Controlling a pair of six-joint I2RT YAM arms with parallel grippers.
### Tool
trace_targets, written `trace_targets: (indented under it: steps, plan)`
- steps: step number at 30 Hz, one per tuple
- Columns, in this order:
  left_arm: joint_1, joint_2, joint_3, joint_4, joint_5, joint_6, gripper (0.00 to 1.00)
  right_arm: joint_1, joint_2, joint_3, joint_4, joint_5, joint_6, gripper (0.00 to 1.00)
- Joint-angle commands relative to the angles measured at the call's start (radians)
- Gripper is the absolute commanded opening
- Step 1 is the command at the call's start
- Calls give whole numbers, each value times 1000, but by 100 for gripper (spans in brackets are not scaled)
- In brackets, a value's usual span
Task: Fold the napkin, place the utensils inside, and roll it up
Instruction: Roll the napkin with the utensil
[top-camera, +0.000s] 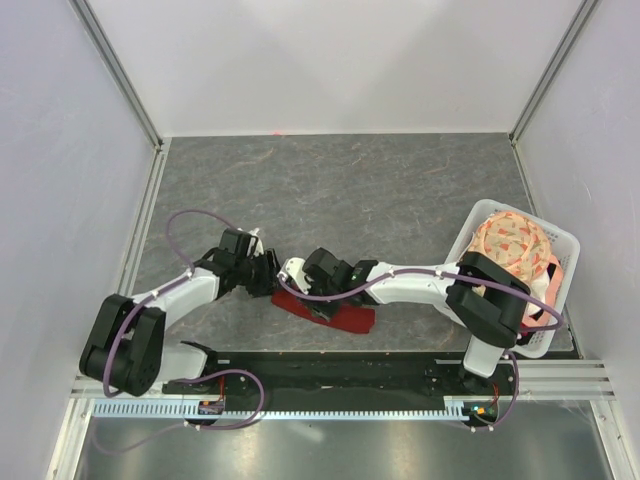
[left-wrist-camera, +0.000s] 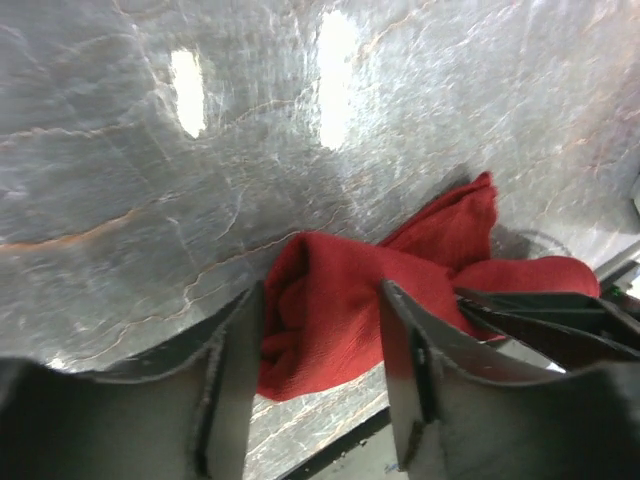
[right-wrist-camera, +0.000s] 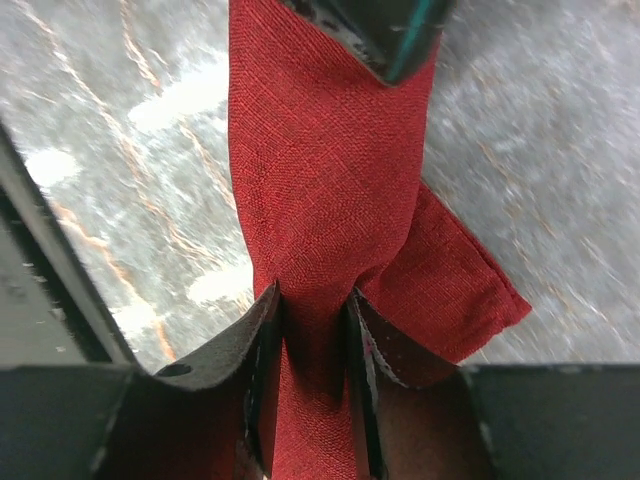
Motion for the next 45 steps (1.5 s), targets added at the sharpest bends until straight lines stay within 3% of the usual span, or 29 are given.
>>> trace_targets:
  steps: [1,7,16,22,24,25,26,31,35,40,45]
  plan:
    - [2,-103,11,-29,-118,12,60,-59,92,7,-98,-240,30,34]
    - [0,-231,-55,-40,-161,-11,62,-173,173,56,-138,-507,71,33]
    - [0,-264,-141,100,-26,-19,61,-284,302,112,-175,-760,116,33]
    - [0,-221,-187,213,8,-30,48,-305,322,123,-175,-775,125,33]
    - [0,-206,-201,232,9,-33,34,-307,311,124,-177,-765,128,35]
    - [0,-191,-199,233,9,-31,21,-308,295,129,-178,-754,133,36]
    - [0,-184,-196,232,11,-31,16,-308,282,129,-180,-722,135,40]
    - [0,-170,-161,197,-6,-22,2,-310,146,141,-195,-555,151,59]
    - [2,-146,-116,96,-18,-19,2,-270,14,138,-201,-336,118,68]
    - [2,-82,-38,-9,-35,-22,2,-88,-104,86,-157,53,55,76]
    - [3,-20,11,-61,-15,-14,2,37,-135,26,-80,208,23,82]
